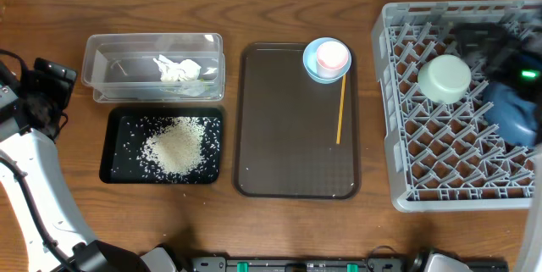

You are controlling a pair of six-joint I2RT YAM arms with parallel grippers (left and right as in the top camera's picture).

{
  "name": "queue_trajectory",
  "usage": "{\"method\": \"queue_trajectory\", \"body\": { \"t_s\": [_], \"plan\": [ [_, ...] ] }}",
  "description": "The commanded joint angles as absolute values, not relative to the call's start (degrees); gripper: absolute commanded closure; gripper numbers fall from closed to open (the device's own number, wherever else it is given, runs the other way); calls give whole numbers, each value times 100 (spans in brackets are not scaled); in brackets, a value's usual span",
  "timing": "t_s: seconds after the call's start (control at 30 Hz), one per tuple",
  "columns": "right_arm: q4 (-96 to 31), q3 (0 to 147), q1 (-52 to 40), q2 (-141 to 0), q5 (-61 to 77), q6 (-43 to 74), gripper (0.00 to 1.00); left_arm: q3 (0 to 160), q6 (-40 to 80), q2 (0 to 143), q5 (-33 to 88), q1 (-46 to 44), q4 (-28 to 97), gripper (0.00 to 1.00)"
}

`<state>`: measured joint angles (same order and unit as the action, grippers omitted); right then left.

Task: Sort waste into correct bins and load items into the dishwasher rack
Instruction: 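Move the right gripper to the pink cup in the light-blue bowl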

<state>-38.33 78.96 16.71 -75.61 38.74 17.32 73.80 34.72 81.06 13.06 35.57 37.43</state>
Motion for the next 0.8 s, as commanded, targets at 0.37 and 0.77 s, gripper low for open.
{"method": "queue_trajectory", "body": {
  "t_s": [0.37, 0.77],
  "plan": [
    [-4313, 7891, -1966, -9588, -469, 2158, 29, 7371, 3479, 8123, 1234, 3573, 3750, 5],
    [-4276, 7891, -2145, -11091, -97, 2569, 53, 7371, 3479, 8123, 1234, 3573, 3750, 5]
  ]
}}
